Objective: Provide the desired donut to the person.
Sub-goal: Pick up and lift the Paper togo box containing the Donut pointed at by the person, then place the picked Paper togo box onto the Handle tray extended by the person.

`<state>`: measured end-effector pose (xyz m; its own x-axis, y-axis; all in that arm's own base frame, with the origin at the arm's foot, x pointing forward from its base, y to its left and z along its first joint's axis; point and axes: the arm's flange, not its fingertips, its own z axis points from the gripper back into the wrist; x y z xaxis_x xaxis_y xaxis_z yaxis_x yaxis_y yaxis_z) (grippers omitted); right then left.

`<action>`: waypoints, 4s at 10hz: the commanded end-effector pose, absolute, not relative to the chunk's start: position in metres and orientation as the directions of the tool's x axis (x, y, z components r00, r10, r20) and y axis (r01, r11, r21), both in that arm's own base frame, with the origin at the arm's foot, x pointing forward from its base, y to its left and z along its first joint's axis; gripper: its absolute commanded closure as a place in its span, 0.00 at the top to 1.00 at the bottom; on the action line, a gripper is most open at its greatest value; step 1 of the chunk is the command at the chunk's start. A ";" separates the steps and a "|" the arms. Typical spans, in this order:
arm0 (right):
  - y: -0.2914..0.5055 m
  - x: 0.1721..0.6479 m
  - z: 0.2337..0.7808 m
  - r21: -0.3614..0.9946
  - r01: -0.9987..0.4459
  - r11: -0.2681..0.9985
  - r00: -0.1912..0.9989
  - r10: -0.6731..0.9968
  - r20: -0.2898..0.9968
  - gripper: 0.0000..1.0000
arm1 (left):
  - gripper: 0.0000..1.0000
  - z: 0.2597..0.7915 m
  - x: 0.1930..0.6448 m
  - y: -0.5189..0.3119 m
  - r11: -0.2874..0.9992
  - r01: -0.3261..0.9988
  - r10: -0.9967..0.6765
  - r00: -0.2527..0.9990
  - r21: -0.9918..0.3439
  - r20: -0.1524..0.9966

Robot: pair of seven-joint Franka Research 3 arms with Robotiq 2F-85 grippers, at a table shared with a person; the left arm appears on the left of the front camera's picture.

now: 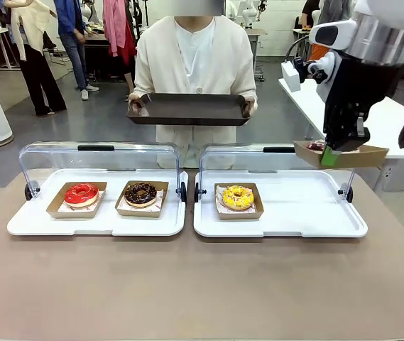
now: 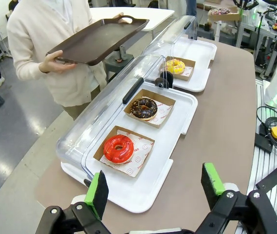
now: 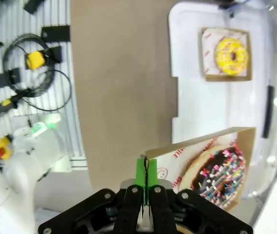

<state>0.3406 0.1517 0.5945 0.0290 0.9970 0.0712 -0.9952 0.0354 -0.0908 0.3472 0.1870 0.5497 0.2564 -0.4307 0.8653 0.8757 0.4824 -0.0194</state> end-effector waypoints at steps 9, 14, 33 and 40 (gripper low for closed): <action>0.153 0.326 0.601 -0.080 -0.994 0.072 0.068 0.996 0.059 0.00 | 1.00 0.551 0.349 0.187 0.484 0.875 -0.429 0.253 -0.016 0.867; 0.153 0.326 0.601 -0.080 -0.994 0.072 0.068 0.996 0.059 0.00 | 1.00 0.551 0.349 0.187 0.484 0.875 -0.429 0.253 -0.016 0.867; 0.310 0.487 0.624 -0.195 -0.968 0.160 0.118 0.970 0.212 0.01 | 1.00 0.551 0.349 0.187 0.484 0.875 -0.429 0.253 -0.016 0.867; 0.312 0.483 0.610 -0.169 -0.981 0.094 0.061 0.980 0.189 0.01 | 1.00 0.551 0.349 0.187 0.484 0.875 -0.429 0.253 -0.016 0.867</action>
